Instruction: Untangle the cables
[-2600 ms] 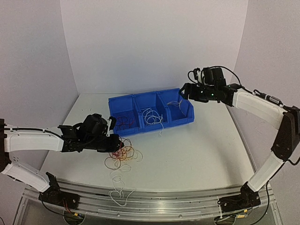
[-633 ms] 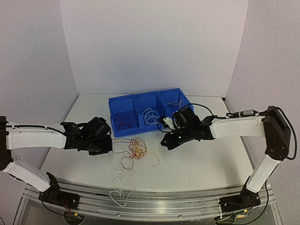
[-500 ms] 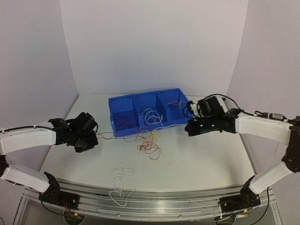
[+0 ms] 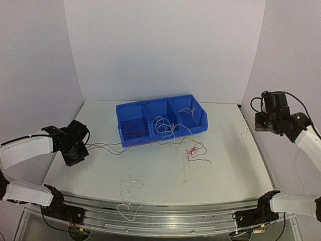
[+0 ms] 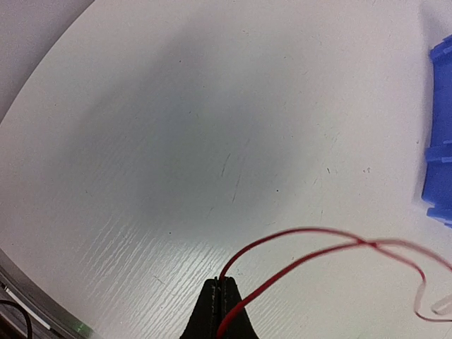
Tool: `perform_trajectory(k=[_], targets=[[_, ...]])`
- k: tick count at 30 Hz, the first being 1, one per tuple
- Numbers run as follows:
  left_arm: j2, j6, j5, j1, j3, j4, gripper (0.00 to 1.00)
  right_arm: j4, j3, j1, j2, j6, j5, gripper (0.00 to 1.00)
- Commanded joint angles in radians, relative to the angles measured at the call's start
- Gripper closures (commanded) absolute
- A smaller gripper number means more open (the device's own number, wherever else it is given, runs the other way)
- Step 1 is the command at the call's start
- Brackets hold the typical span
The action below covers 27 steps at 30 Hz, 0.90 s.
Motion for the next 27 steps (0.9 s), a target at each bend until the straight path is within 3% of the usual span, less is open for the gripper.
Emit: perform_trajectory(k=[1, 10, 13, 19, 23, 27], targets=[[-0.022, 0.010, -0.029, 0.017, 0.006, -0.075, 1.00, -0.053, 0.096, -0.078, -0.044, -0.077, 0.176, 1.00], [0.017, 0.050, 0.072, 0.110, -0.017, 0.015, 1.00, -0.062, 0.272, -0.185, -0.010, -0.116, 0.137, 1.00], [0.027, 0.042, 0.070, 0.127, -0.038, 0.023, 1.00, -0.063, 0.342, -0.189, 0.025, -0.151, 0.207, 1.00], [0.030, 0.096, 0.220, 0.348, -0.145, 0.140, 1.00, -0.063, 0.475, -0.294, 0.101, -0.255, 0.201, 1.00], [0.066, 0.121, 0.259, 0.487, -0.138, 0.172, 1.00, -0.062, 0.516, -0.416, 0.138, -0.267, 0.162, 1.00], [0.107, 0.121, 0.273, 0.534, -0.110, 0.189, 1.00, -0.065, 0.541, -0.491, 0.170, -0.253, 0.142, 1.00]])
